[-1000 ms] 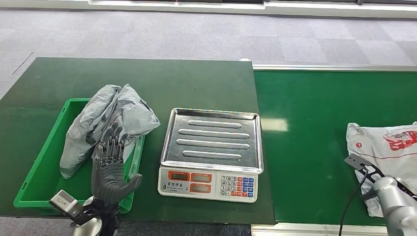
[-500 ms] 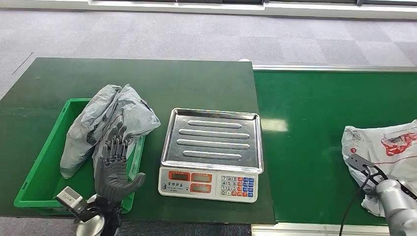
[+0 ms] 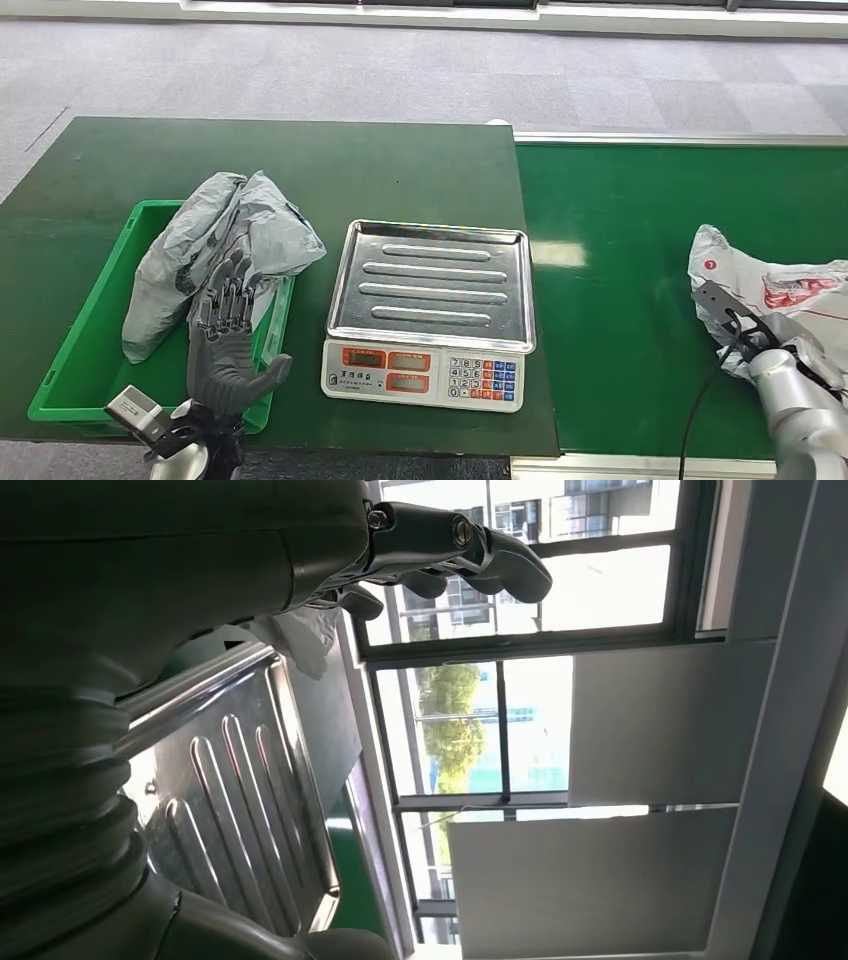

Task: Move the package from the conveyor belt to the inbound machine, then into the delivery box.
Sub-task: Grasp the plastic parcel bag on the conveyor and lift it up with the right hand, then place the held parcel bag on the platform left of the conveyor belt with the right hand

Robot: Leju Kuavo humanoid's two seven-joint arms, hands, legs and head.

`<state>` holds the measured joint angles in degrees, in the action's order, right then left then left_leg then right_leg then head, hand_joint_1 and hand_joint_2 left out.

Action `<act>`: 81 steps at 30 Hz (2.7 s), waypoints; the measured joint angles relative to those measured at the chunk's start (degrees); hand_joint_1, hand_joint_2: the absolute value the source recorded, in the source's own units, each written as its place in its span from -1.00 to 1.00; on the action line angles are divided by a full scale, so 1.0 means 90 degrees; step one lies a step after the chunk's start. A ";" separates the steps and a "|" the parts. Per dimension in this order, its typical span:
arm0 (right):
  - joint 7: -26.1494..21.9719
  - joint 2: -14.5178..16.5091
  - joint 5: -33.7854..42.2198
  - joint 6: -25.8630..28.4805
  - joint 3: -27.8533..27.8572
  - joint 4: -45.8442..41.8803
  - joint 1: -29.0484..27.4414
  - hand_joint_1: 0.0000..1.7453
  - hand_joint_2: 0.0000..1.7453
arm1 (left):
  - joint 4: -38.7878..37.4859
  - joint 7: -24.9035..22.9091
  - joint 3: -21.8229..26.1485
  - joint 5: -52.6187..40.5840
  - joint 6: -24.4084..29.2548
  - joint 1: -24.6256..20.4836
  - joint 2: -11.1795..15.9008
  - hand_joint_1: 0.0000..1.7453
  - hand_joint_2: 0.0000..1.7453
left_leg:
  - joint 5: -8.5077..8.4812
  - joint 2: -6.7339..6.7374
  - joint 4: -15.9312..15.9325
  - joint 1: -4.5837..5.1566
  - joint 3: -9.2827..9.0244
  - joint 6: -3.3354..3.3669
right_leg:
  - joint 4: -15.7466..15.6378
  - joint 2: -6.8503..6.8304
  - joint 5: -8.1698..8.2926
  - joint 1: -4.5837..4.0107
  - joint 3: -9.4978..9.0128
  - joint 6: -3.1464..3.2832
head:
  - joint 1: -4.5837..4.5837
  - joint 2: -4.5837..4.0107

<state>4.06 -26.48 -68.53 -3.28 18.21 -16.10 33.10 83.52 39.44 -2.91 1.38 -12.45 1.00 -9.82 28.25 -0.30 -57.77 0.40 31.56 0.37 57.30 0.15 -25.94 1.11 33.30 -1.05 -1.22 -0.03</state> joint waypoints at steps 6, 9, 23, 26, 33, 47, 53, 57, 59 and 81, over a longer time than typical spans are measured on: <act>-0.0016 0.0052 -0.0004 0.0011 -0.0001 -0.0023 0.0066 1.00 1.00 | 0.0031 -0.0003 0.0001 0.0000 0.0004 0.0017 0.0001 -1.00 1.00 | 0.0001 -0.0009 0.0000 0.0000 0.0005 0.0000 | 0.0000 -0.0008 -0.0001 0.0001 0.0000 0.0000 | 0.0001 0.0000; -0.0016 0.0063 -0.0004 0.0011 -0.0001 -0.0028 0.0073 1.00 1.00 | 0.0033 -0.0003 0.0002 0.0000 0.0005 0.0020 0.0001 -1.00 1.00 | 0.0001 -0.0010 0.0000 0.0001 0.0006 0.0000 | -0.0001 -0.0009 -0.0001 0.0001 0.0000 0.0000 | 0.0001 0.0001; -0.2743 0.0954 0.1731 0.3205 0.0100 -0.1808 0.0309 1.00 1.00 | 0.0357 -0.0029 0.0003 -0.0108 0.0344 0.0225 -0.0013 -1.00 1.00 | -0.0006 0.0013 0.0002 -0.0005 0.0011 -0.0008 | 0.0014 0.0011 0.0001 -0.0005 0.0019 0.0002 | 0.0001 0.0001; -0.2788 0.1675 0.1974 0.2749 -0.0434 -0.3300 0.0197 1.00 1.00 | 0.0366 0.0006 0.0012 -0.0163 0.0449 0.0070 -0.0008 -1.00 1.00 | -0.0013 0.0011 0.0003 -0.0009 0.0012 -0.0020 | 0.0029 0.0011 0.0002 -0.0008 0.0027 0.0007 | 0.0002 0.0000; -0.2485 0.3787 0.0934 0.1493 -0.4187 -0.4190 0.0705 1.00 1.00 | 0.0585 -0.0081 0.0493 0.0006 0.0902 -0.0479 0.0022 -1.00 1.00 | -0.0013 0.0134 0.0016 -0.0027 -0.0017 -0.0087 | 0.0063 0.0124 0.0009 -0.0033 0.0071 0.0082 | -0.0005 0.0001; -0.2665 0.4310 0.1853 0.0625 -0.6318 -0.4065 0.1250 1.00 1.00 | 0.0968 -0.0090 0.1097 -0.0039 0.0820 -0.0314 0.0050 -1.00 1.00 | -0.0039 -0.0035 0.0010 -0.0050 0.0020 -0.0110 | 0.0057 -0.0035 -0.0013 -0.0052 0.0050 0.0125 | -0.0001 0.0000; -0.2692 0.4307 0.1883 0.0580 -0.6438 -0.3982 0.1303 0.95 1.00 | 0.1002 -0.0090 0.1124 -0.0039 0.0813 -0.0295 0.0050 -1.00 1.00 | -0.0039 -0.0031 0.0010 -0.0051 0.0019 -0.0110 | 0.0057 -0.0033 -0.0012 -0.0055 0.0054 0.0124 | -0.0002 0.0001; -0.2651 0.4306 0.1918 0.0368 -0.6488 -0.3895 0.1366 0.63 1.00 | 0.1036 -0.0069 0.1135 -0.0068 0.0828 -0.0276 0.0050 -1.00 1.00 | -0.0039 -0.0027 0.0010 -0.0053 0.0019 -0.0111 | 0.0058 -0.0030 -0.0013 -0.0056 0.0055 0.0125 | -0.0002 0.0000; -0.2550 0.4306 0.1949 0.0091 -0.6584 -0.3739 0.1443 0.42 1.00 | 0.1102 -0.0040 0.1191 -0.0084 0.0863 -0.0246 0.0050 -1.00 1.00 | -0.0039 -0.0020 0.0011 -0.0054 0.0019 -0.0111 | 0.0059 -0.0024 -0.0013 -0.0056 0.0055 0.0125 | -0.0002 0.0001; -0.3208 0.3979 0.3285 -0.2178 -0.7376 -0.2504 0.1774 -1.00 1.00 | 0.1597 -0.0310 0.1763 -0.0097 0.0949 -0.0304 0.0035 -1.00 1.00 | -0.0039 -0.0011 0.0008 -0.0052 0.0016 -0.0111 | 0.0058 -0.0016 -0.0008 -0.0055 0.0059 0.0121 | -0.0002 0.0000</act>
<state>-24.81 9.33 -38.97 -22.89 -48.18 -38.63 49.07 97.89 36.65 12.96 0.51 -3.91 -1.73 -9.51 27.90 -0.40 -57.70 -0.07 31.70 -0.62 57.83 0.01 -26.01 0.62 33.84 0.04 -1.25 -0.03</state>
